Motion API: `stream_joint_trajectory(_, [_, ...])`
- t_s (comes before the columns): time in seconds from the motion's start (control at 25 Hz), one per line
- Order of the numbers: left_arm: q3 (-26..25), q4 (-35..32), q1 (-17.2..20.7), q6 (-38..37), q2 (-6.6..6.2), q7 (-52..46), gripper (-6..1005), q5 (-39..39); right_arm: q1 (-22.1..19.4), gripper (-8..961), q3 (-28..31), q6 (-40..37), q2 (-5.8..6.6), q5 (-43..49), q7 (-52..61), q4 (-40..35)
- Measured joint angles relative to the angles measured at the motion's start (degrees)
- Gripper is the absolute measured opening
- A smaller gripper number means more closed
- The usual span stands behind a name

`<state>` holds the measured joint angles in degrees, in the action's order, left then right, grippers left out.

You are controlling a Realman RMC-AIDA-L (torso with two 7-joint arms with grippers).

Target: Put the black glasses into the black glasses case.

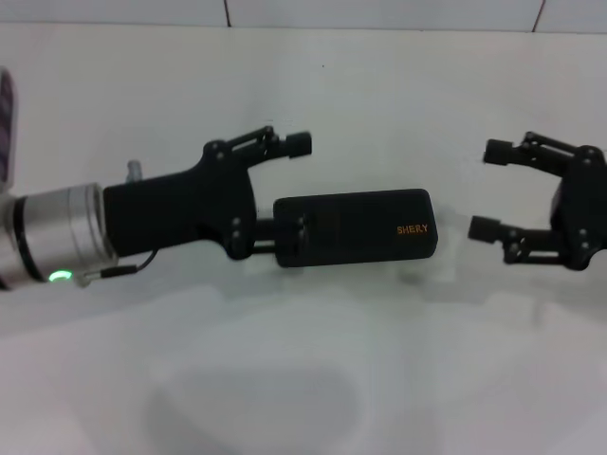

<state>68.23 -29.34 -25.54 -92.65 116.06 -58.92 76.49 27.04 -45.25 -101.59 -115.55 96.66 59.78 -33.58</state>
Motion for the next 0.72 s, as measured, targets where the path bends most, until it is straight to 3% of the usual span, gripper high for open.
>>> stream_joint_trajectory(0.08, [0.0, 0.2, 0.6, -0.3, -0.04, 0.6, 806, 0.6, 0.4, 868, -0.4, -0.7, -0.11, -0.1, -2.1, 1.0])
stream_joint_trajectory(0.24, [0.3, 0.6, 1.1, -0.4, -0.05, 1.6, 881, 1.4, 1.3, 868, -0.6, -1.2, -0.26, -0.4, -7.3, 4.2])
stream_joint_trajectory(0.72, [0.0, 0.1, 2.8, -1.1, -0.10, 4.1, 876, 2.8, 3.4, 868, -0.8, 0.7, -0.52, -1.0, -13.6, 9.4])
